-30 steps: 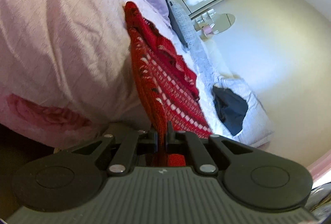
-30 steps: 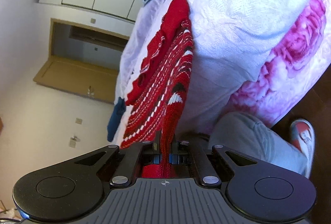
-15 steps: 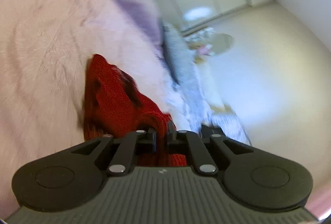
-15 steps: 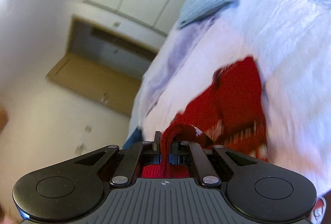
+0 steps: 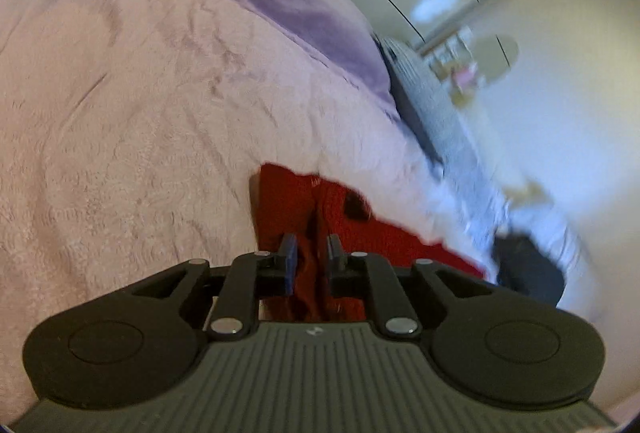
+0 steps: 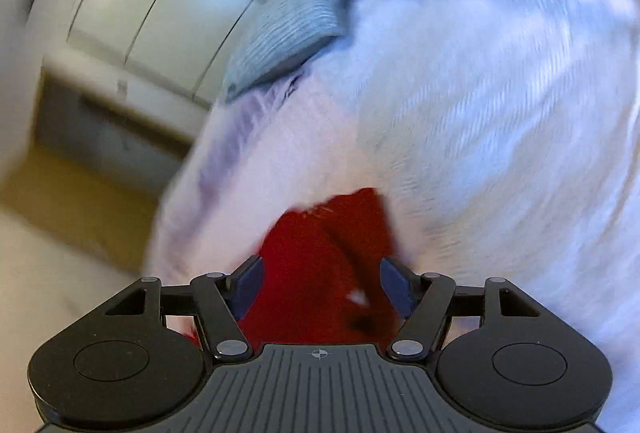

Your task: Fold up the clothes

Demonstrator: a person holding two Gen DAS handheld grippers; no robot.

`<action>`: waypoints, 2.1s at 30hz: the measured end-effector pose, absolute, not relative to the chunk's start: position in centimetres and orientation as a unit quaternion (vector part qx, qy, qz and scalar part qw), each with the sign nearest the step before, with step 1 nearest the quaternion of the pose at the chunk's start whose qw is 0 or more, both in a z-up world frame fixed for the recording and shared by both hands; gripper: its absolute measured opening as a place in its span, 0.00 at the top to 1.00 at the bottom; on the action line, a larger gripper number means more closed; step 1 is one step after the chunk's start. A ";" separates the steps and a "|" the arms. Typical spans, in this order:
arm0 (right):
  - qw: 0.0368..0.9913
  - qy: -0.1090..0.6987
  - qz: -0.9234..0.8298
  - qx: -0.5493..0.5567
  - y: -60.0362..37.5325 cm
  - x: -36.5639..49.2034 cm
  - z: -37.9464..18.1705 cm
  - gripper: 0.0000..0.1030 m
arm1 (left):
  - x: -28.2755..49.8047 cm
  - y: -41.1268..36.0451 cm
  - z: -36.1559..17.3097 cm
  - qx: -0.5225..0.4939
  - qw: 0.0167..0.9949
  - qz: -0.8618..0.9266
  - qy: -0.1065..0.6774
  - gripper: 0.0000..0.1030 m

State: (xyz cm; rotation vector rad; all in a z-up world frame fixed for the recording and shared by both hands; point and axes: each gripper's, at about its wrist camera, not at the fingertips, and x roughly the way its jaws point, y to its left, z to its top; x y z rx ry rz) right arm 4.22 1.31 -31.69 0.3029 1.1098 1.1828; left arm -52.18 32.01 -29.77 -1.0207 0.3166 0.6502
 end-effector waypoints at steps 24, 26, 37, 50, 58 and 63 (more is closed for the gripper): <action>0.678 0.443 0.586 -0.024 9.0 2.6 -33.6 0.89 | -42.3 34.9 -31.4 -0.393 0.845 0.265 0.246 0.82; 0.680 0.432 0.593 -0.026 9.1 2.3 -33.4 0.93 | -42.0 34.6 -31.3 -0.365 0.857 0.264 0.250 0.96; 0.728 0.313 0.608 -0.046 8.8 1.8 -29.2 0.96 | -45.1 34.7 -28.8 -0.309 0.881 0.323 0.157 0.97; 0.731 0.366 0.572 -0.068 13.5 4.1 -32.3 0.96 | -40.9 38.2 -32.4 -0.301 0.857 0.352 0.227 0.97; 0.738 0.394 0.547 -0.035 11.8 3.2 -32.5 0.56 | -44.2 36.3 -32.3 -0.337 0.839 0.370 0.214 0.83; 0.736 0.383 0.557 0.028 3.9 -0.2 -30.3 0.51 | -50.0 30.2 -30.2 -0.366 0.842 0.358 0.167 0.70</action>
